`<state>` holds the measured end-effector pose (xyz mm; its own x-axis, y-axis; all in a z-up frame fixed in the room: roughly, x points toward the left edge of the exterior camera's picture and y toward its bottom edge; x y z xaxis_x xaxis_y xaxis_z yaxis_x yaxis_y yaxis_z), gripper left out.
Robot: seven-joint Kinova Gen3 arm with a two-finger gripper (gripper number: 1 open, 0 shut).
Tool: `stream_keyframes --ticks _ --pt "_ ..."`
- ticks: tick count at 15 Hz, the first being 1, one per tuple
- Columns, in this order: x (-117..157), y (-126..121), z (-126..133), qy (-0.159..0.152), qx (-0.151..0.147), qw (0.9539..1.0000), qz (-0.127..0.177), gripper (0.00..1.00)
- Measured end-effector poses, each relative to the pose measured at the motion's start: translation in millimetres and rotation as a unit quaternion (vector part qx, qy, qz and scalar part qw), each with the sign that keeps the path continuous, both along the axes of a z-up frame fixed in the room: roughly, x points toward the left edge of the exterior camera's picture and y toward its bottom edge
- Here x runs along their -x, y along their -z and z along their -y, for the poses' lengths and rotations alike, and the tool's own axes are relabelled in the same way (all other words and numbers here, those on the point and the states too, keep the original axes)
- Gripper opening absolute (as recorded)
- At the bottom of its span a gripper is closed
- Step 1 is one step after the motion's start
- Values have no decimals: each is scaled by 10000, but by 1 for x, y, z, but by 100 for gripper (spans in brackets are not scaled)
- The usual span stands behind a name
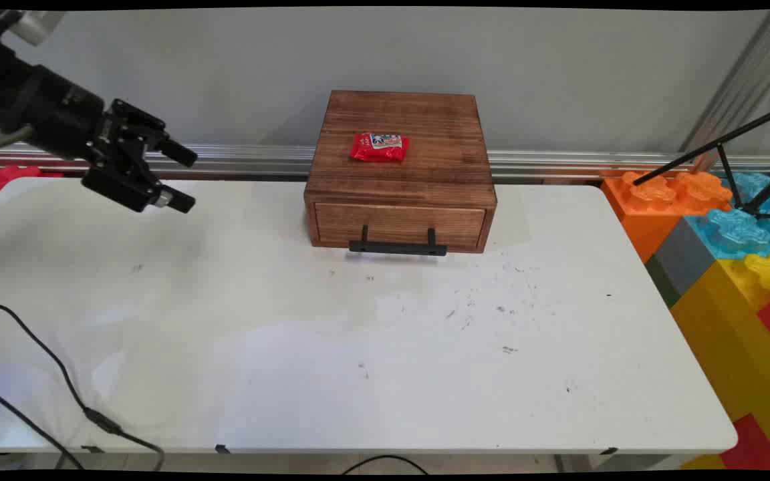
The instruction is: Open the drawer
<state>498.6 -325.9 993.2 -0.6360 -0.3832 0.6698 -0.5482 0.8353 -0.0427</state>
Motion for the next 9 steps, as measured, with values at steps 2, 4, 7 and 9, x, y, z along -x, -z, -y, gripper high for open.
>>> stream_keyframes --ticks 2,4,7,9 --pt "10 -2 8 69 -31 10000 14 100" --pt "22 -5 19 128 -86 9999 22 100" --pt "40 -5 36 204 -144 9997 69 100" --pt "55 -3 48 286 -138 9994 146 100"
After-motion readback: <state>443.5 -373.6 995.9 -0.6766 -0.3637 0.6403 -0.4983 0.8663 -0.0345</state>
